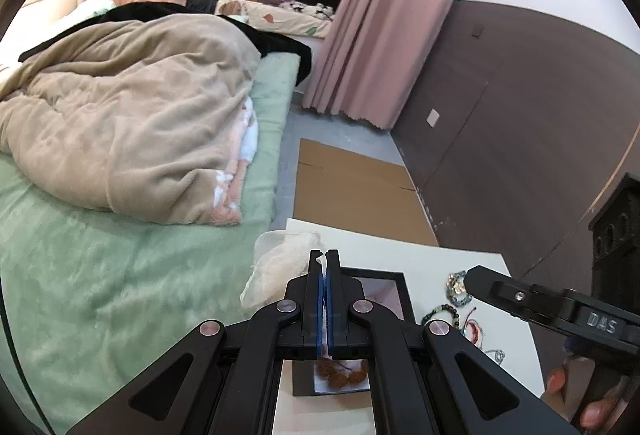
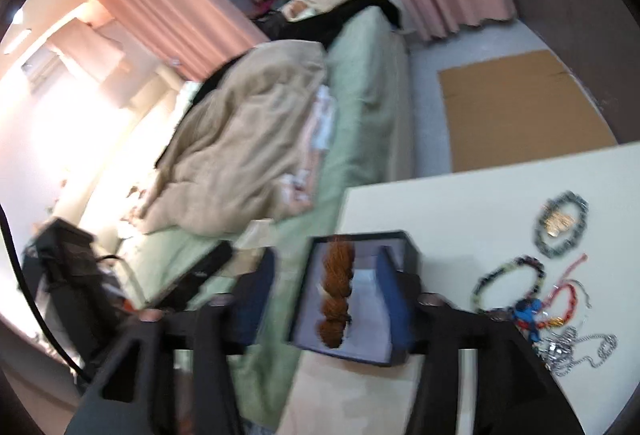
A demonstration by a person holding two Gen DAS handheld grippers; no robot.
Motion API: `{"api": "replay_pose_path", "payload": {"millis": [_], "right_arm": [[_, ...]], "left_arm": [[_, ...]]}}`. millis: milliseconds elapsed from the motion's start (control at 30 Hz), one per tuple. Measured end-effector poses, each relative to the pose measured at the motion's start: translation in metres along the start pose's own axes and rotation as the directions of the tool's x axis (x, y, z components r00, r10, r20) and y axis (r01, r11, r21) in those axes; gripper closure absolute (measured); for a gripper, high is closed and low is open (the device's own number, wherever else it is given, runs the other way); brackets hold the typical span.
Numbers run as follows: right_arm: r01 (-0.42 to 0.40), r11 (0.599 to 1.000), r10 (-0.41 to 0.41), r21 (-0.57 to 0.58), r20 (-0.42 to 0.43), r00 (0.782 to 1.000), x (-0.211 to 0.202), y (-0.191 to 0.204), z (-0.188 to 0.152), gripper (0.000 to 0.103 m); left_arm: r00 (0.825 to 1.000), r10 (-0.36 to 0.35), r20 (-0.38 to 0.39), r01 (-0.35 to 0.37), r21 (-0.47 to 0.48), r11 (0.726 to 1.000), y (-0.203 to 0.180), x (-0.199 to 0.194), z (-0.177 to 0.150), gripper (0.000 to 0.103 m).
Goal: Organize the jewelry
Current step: 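Lower the bracelet and the cloth flower into the black box and open both grippers, then grasp the blue braided bracelet with the left gripper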
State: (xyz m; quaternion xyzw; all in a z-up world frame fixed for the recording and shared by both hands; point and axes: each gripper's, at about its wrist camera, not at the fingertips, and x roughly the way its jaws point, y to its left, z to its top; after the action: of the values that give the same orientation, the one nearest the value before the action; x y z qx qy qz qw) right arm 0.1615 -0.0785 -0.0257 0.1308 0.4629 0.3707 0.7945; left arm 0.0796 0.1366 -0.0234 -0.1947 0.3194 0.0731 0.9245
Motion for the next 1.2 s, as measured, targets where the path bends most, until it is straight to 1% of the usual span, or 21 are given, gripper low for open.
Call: {"api": "replay_pose_path", "payload": {"millis": [33, 100, 200, 300, 333, 367, 433, 467, 500, 567, 600, 800, 967, 1200], "right_arm": [[0.007, 1.000, -0.007, 0.010, -0.002, 1.000, -0.003, -0.005, 0.000, 0.045], [-0.001, 0.999, 0.000, 0.035, 0.021, 1.000, -0.014, -0.017, 0.000, 0.044], [0.027, 0.997, -0.032, 0.069, 0.063, 0.998, -0.033, -0.033, 0.000, 0.039], [0.038, 0.994, -0.047, 0.100, 0.084, 0.995, -0.049, -0.046, 0.003, 0.039], [0.043, 0.993, -0.054, 0.113, 0.096, 0.994, -0.056, -0.051, 0.003, 0.039], [0.044, 0.992, -0.056, 0.121, 0.104, 0.993, -0.059, -0.054, 0.004, 0.039], [0.039, 0.990, -0.055, 0.132, 0.117, 0.992, -0.068, -0.059, 0.004, 0.039], [0.037, 0.990, -0.055, 0.139, 0.128, 0.990, -0.073, -0.062, 0.004, 0.039], [0.039, 0.989, -0.059, 0.144, 0.133, 0.989, -0.077, -0.064, 0.003, 0.039], [0.046, 0.988, -0.067, 0.150, 0.140, 0.988, -0.085, -0.068, 0.001, 0.039], [0.051, 0.987, -0.073, 0.154, 0.142, 0.987, -0.089, -0.071, 0.000, 0.039], [0.081, 0.979, -0.110, 0.189, 0.149, 0.983, -0.108, -0.085, -0.009, 0.039], [0.133, 0.966, -0.166, 0.220, 0.140, 0.976, -0.122, -0.098, -0.020, 0.039], [0.168, 0.939, -0.208, 0.300, 0.107, 0.972, -0.132, -0.125, -0.038, 0.039]], "left_arm": [[1.000, -0.005, -0.001, 0.005, 0.012, 1.000, -0.004, 0.001, -0.001, 0.103], [1.000, -0.017, -0.006, 0.017, 0.017, 1.000, -0.008, 0.002, -0.001, 0.103], [0.999, -0.030, -0.021, 0.030, 0.026, 0.999, -0.018, 0.007, -0.004, 0.103], [0.998, -0.043, -0.039, 0.044, 0.032, 0.999, -0.028, 0.011, -0.007, 0.103], [0.998, -0.036, -0.045, 0.037, 0.034, 0.999, -0.032, 0.012, -0.008, 0.102], [0.998, -0.035, -0.059, 0.038, 0.039, 0.999, -0.035, 0.015, -0.008, 0.100], [0.992, -0.069, -0.110, 0.074, 0.034, 0.997, -0.041, 0.023, -0.010, 0.081], [0.988, -0.088, -0.123, 0.091, 0.018, 0.996, -0.041, 0.026, -0.012, 0.057], [0.990, -0.089, -0.114, 0.090, 0.007, 0.996, -0.041, 0.025, -0.013, 0.037], [0.995, -0.064, -0.079, 0.065, 0.005, 0.998, -0.042, 0.020, -0.014, 0.027], [0.996, -0.065, -0.062, 0.066, 0.011, 0.998, -0.043, 0.016, -0.014, 0.027], [0.991, -0.106, -0.076, 0.107, 0.006, 0.994, -0.052, 0.014, -0.017, 0.027], [0.989, -0.118, -0.086, 0.125, 0.078, 0.989, -0.078, 0.013, -0.025, 0.027], [0.980, -0.133, -0.149, 0.158, 0.171, 0.973, -0.119, 0.022, -0.044, 0.027]]}}
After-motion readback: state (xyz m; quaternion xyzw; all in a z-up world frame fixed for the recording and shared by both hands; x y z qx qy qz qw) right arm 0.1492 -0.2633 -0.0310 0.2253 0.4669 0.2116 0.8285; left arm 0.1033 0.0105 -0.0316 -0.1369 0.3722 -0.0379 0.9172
